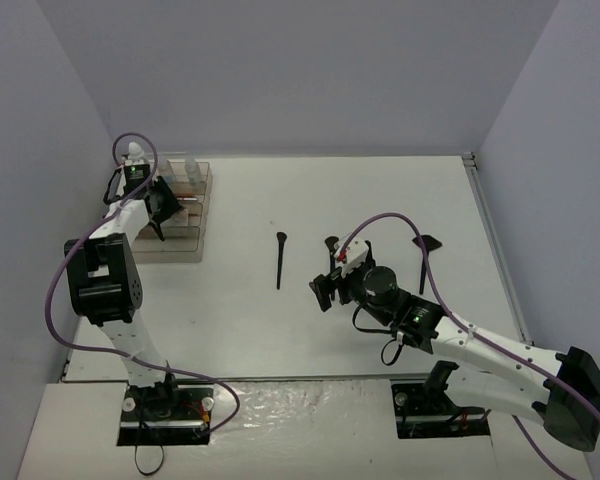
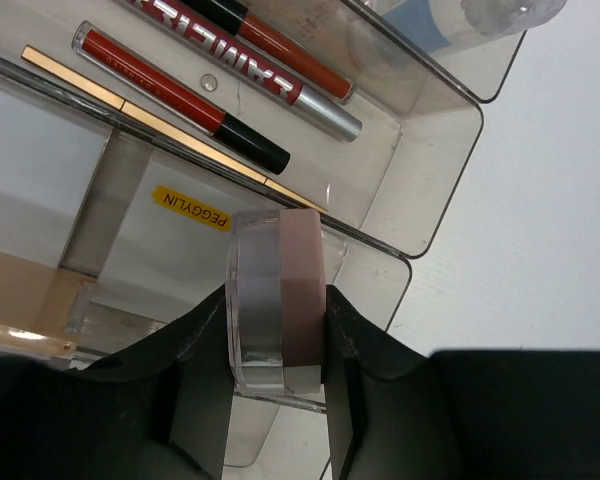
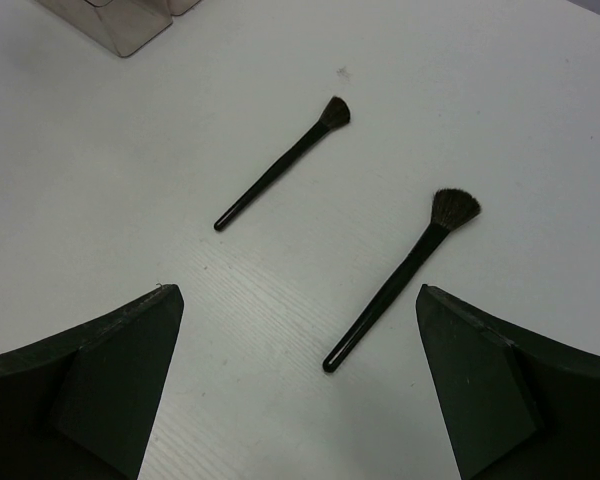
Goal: Organize the makeup
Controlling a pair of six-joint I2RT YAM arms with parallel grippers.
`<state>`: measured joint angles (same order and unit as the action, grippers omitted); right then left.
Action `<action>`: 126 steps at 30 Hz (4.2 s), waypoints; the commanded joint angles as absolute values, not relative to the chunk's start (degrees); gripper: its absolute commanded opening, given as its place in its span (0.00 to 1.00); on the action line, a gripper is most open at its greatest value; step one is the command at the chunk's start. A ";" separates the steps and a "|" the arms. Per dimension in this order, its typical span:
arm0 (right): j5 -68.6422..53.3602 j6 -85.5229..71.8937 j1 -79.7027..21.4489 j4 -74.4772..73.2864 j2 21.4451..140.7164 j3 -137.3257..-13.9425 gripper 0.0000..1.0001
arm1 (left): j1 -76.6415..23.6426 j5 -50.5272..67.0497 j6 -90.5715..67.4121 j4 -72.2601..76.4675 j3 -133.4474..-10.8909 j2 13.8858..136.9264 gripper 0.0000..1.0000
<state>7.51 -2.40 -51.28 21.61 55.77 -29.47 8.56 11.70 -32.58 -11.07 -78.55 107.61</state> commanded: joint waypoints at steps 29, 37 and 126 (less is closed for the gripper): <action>12.15 -5.04 -50.34 19.25 50.18 -32.17 1.00 | 2.92 5.93 -22.27 -10.62 -76.52 88.71 0.30; 12.77 -6.66 -50.24 16.17 47.06 -31.59 1.00 | 0.62 12.39 -25.66 -9.40 -78.66 95.54 0.14; 19.77 -13.18 -50.27 7.22 35.13 -29.26 1.00 | -37.15 -19.55 -43.11 -24.48 -70.53 96.02 0.00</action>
